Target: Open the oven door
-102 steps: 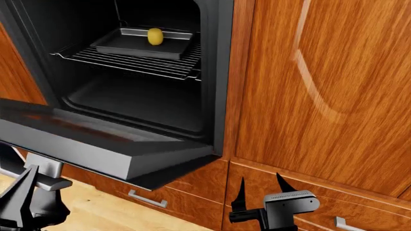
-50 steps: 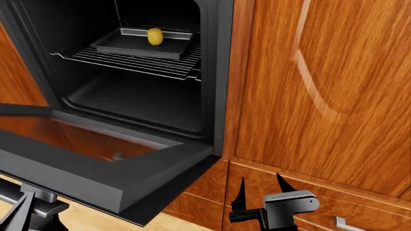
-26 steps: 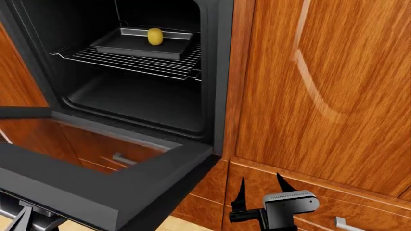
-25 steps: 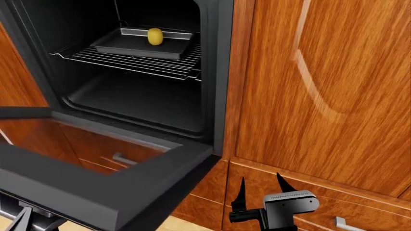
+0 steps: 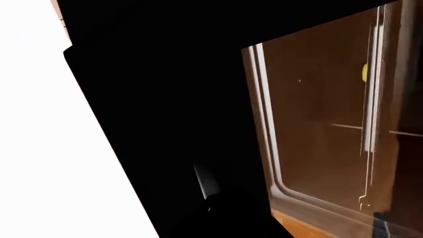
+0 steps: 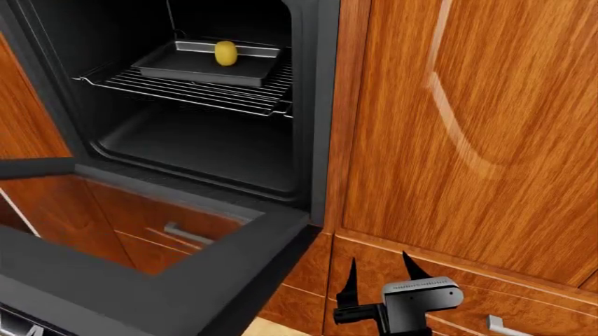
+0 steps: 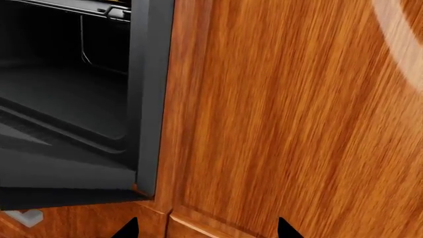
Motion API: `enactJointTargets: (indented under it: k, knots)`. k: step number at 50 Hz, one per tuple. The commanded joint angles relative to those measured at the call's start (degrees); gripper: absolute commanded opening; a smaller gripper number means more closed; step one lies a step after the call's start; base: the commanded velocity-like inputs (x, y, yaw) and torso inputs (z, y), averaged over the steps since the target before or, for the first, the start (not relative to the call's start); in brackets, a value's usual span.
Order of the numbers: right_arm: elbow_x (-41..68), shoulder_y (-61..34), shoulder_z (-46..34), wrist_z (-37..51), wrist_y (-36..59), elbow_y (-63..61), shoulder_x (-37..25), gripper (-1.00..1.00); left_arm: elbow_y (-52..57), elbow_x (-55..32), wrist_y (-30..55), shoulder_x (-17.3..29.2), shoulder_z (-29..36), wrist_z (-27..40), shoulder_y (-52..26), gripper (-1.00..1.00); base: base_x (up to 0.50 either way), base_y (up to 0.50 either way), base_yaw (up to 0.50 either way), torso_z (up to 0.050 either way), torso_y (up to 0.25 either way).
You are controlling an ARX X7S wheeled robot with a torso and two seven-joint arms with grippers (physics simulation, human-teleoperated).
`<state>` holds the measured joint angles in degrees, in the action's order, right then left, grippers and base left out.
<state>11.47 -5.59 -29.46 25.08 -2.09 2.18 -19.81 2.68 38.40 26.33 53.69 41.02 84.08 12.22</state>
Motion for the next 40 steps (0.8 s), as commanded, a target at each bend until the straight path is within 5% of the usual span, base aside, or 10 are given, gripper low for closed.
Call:
enactJointTargets:
  k: [1, 40]
  knots:
    - [-0.17, 0.04, -0.12, 0.38, 0.15, -0.18, -0.13, 1.0, -6.4, 1.09, -3.36, -2.42, -8.87, 5.43, 3.01, -1.0, 0.0, 0.0, 0.01, 0.0, 0.0]
    - [-0.27, -0.07, -0.46, 1.21, 0.5, -0.34, -0.32, 1.0, -25.16, 16.01, -24.29, -16.74, -29.33, 5.59, 5.65, -1.0, 0.0, 0.0, 0.01, 0.001, 0.002]
